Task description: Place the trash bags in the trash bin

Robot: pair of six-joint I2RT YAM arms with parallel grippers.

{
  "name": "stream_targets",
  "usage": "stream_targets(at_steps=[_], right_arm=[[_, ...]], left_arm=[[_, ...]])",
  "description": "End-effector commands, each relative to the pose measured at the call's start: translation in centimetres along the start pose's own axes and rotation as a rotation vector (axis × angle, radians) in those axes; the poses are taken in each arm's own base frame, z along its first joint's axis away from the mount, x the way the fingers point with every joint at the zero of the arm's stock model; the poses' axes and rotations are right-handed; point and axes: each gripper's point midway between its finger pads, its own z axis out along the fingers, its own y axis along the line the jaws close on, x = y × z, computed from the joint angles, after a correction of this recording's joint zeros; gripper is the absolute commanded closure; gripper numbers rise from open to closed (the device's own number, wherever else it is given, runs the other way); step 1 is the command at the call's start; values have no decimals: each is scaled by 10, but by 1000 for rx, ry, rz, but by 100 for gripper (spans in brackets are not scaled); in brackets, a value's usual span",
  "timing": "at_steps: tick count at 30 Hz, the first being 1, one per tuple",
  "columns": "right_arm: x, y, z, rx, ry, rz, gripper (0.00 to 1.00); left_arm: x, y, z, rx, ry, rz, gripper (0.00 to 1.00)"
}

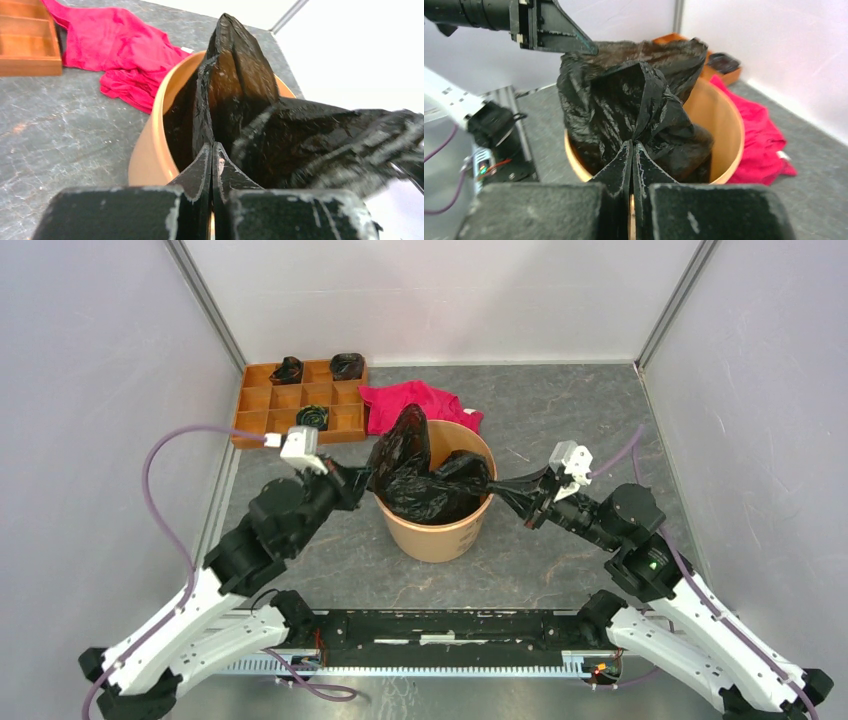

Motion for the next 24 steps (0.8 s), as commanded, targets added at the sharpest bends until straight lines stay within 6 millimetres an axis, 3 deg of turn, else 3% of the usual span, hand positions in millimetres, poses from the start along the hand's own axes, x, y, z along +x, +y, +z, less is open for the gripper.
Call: stream_targets(at_steps=[1, 4, 10, 18, 24], right_arm=[[25, 27, -15, -119, 96, 95, 99], [27, 35, -19, -150, 93, 131, 99], [59, 31, -27, -114, 208, 165, 99], [88, -3, -51, 142, 304, 198, 99], [104, -9, -47, 189, 324, 259, 99]], left_arm=[[6, -25, -21, 210, -10, -112, 98], [16, -27, -23, 223, 35, -131, 98], [31, -31, -31, 275, 81, -181, 98], [48, -8, -40, 237, 74, -251, 98], [61, 9, -39, 153, 98, -265, 98]])
